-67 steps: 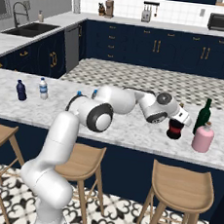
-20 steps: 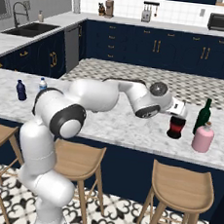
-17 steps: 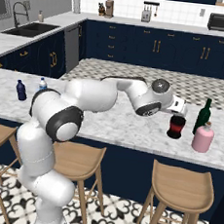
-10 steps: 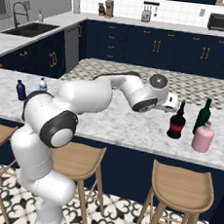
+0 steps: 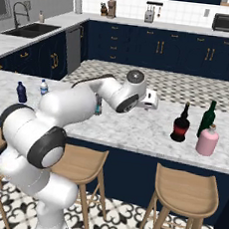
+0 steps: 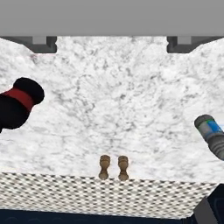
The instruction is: Move the plastic bottles in the middle to the plastics group, and the glass bottles in the middle to the glass group.
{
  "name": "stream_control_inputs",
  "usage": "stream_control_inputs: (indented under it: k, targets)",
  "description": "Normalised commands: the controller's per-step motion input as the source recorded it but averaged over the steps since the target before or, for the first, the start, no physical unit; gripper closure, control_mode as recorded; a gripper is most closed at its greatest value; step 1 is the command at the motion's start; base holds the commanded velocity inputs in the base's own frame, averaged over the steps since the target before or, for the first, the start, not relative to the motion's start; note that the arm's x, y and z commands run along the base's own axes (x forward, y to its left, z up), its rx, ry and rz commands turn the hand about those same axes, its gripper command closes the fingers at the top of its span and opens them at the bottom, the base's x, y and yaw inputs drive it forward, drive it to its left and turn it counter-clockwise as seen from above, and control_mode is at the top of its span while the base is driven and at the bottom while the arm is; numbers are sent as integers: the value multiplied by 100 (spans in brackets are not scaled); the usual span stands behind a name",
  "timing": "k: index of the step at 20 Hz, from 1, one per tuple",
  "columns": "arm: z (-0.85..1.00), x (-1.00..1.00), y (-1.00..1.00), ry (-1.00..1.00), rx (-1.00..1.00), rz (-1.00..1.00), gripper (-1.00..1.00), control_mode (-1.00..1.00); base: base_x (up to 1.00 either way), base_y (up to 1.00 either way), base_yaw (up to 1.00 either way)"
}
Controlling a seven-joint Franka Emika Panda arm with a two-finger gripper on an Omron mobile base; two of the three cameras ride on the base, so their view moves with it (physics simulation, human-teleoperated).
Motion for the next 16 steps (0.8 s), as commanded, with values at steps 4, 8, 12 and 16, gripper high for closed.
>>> stream_control_inputs:
  k: [4,8,12,16]
  targets:
    - [0,-17,100,5,-5,4,-100,-100,0,0,0]
    - [0,-16,100,7,-2,7,-100,-100,0,0,0]
    - [1,-6,100,12,0,8,-100,-100,0,0,0]
    - [4,0,100,5,0,1,-100,-100,0,0,0]
